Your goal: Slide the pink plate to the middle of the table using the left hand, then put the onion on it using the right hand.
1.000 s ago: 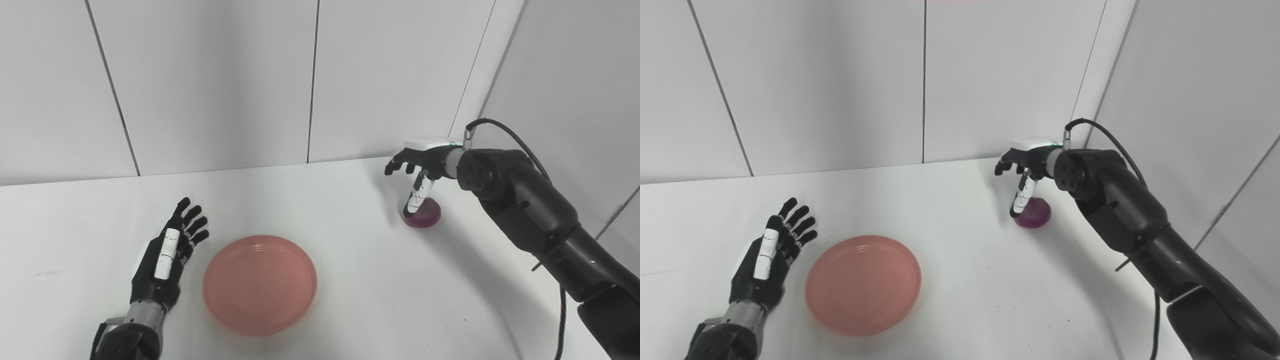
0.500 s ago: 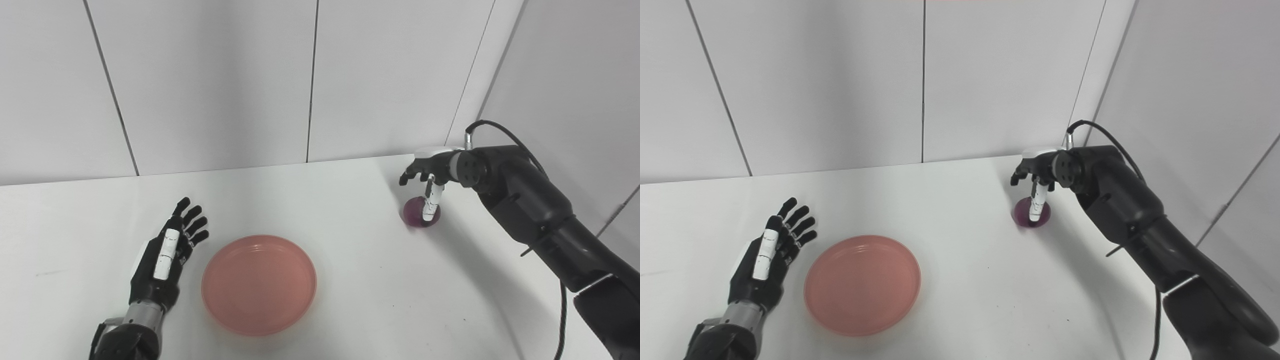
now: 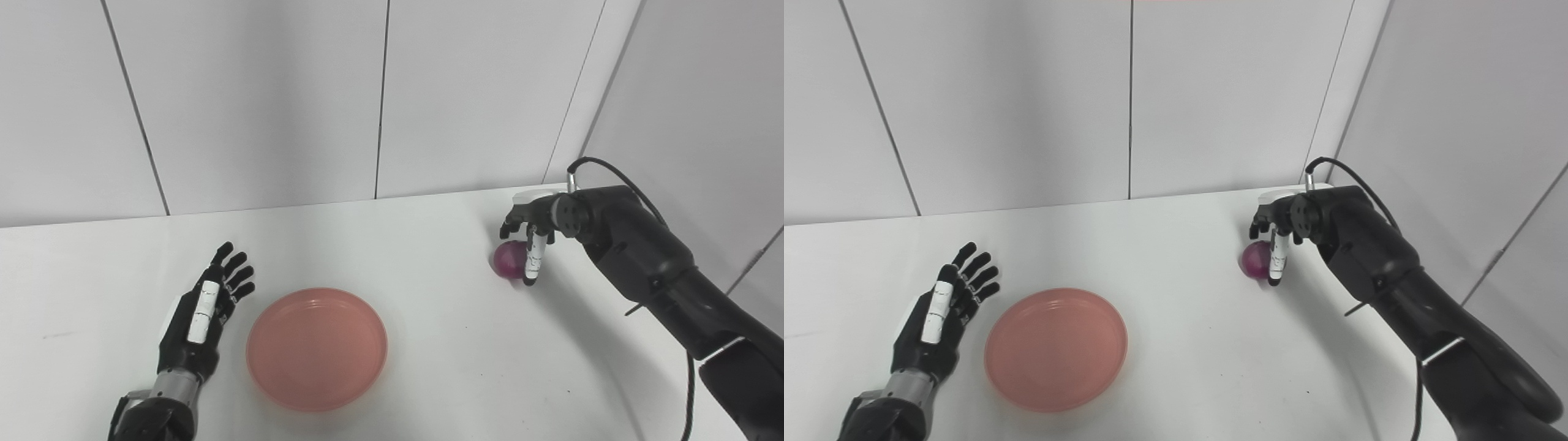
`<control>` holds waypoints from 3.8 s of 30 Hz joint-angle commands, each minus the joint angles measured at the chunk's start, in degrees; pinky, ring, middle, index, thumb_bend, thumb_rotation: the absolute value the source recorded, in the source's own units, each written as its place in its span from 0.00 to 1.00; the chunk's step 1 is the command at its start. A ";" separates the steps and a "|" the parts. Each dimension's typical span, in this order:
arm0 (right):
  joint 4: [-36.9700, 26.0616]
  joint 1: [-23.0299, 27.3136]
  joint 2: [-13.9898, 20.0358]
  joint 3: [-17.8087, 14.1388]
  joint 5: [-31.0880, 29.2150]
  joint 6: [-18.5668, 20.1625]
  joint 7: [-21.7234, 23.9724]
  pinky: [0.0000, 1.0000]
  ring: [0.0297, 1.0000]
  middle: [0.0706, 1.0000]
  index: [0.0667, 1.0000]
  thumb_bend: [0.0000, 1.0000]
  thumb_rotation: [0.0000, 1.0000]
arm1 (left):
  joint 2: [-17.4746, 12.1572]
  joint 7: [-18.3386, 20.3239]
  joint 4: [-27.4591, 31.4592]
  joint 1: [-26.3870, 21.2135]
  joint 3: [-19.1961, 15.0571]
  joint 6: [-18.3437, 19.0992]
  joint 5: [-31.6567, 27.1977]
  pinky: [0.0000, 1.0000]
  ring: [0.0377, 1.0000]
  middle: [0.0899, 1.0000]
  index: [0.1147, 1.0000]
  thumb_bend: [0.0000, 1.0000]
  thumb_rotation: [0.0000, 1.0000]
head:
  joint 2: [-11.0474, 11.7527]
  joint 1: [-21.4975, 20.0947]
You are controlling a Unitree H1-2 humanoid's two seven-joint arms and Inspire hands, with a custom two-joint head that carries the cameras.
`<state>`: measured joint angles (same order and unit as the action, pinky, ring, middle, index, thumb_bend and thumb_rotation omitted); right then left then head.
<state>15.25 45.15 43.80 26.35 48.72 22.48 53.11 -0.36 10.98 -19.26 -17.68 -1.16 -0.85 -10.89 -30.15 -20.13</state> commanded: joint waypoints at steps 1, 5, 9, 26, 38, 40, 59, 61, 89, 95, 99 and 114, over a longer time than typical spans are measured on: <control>-0.33 1.98 0.20 -1.44 -0.06 0.35 -1.85 0.66 0.85 0.90 0.83 0.99 0.05 | -0.48 -0.58 -2.45 3.76 -0.06 3.73 0.28 0.87 0.89 0.91 0.91 0.86 0.83 | -0.23 0.09; -0.06 0.94 -0.02 -1.75 -0.23 -0.99 -3.97 0.66 0.83 0.88 0.81 1.00 0.06 | -0.52 -0.37 -3.47 3.59 -0.19 3.09 0.11 0.89 0.89 0.92 0.92 0.85 0.82 | -0.20 0.11; -0.26 -0.10 -0.01 -1.50 0.34 -1.89 -6.62 0.64 0.81 0.87 0.81 0.99 0.08 | -0.67 -0.27 -3.83 3.62 0.11 2.59 0.52 0.89 0.89 0.91 0.91 0.85 0.83 | -0.20 0.11; 0.81 -0.57 -0.62 -1.63 -0.46 -1.14 -8.22 0.62 0.80 0.86 0.82 0.96 0.11 | -0.59 -0.41 -3.88 3.80 0.22 2.59 0.72 0.89 0.89 0.91 0.91 0.87 0.82 | -0.42 0.31; 1.69 -0.10 -0.99 -0.70 -0.20 -1.14 -8.04 0.61 0.79 0.85 0.80 0.97 0.09 | -0.67 -0.41 -4.26 3.76 0.22 2.54 0.76 0.88 0.89 0.91 0.91 0.88 0.82 | -0.50 0.29; 1.88 -0.01 -0.99 -0.47 -0.04 -1.31 -7.88 0.61 0.79 0.85 0.80 0.98 0.10 | -0.63 -0.41 -4.20 3.81 0.19 2.62 0.69 0.89 0.89 0.91 0.91 0.87 0.82 | -0.57 0.40; 2.37 -0.37 -1.01 -0.61 -1.64 -2.44 -8.41 0.61 0.68 0.73 0.77 0.89 0.08 | -0.56 -0.39 -3.93 4.01 0.21 2.99 0.55 0.86 0.88 0.91 0.92 0.86 0.82 | -0.70 0.42; 2.32 -0.54 -1.01 -0.91 -2.18 -2.61 -8.52 0.61 0.67 0.73 0.77 0.89 0.08 | -0.59 -0.32 -3.87 4.01 0.25 3.06 0.54 0.87 0.89 0.92 0.92 0.86 0.82 | -0.74 0.42; 5.22 -0.23 -1.26 -0.36 -4.45 -3.49 -8.92 0.33 0.41 0.53 0.63 0.74 0.09 | -0.85 0.02 -3.90 3.66 0.43 3.21 0.40 0.88 0.89 0.92 0.92 0.87 0.81 | -0.89 0.49; 5.44 -0.34 -1.21 -0.65 -5.01 -3.73 -8.87 0.33 0.41 0.43 0.49 0.53 0.02 | -0.81 0.06 -4.41 3.65 0.36 3.10 0.24 0.88 0.89 0.92 0.92 0.86 0.81 | -0.89 0.49; 5.31 -0.46 -1.25 -0.56 -4.97 -3.26 -8.72 0.33 0.41 0.42 0.49 0.52 0.01 | -0.86 -0.01 -4.96 3.63 0.40 2.73 0.46 0.87 0.89 0.92 0.92 0.85 0.82 | -0.89 0.49; 3.49 0.64 -0.24 -0.90 -5.25 -3.16 -7.01 0.33 0.40 0.42 0.50 0.52 0.01 | -0.96 0.38 -6.76 3.16 0.31 1.73 0.34 0.87 0.89 0.92 0.92 0.87 0.81 | -0.83 0.24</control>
<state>20.43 42.97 41.84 26.06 43.75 20.02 45.08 -0.88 11.57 -21.08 -18.55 -0.87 -1.37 -10.95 -30.94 -19.95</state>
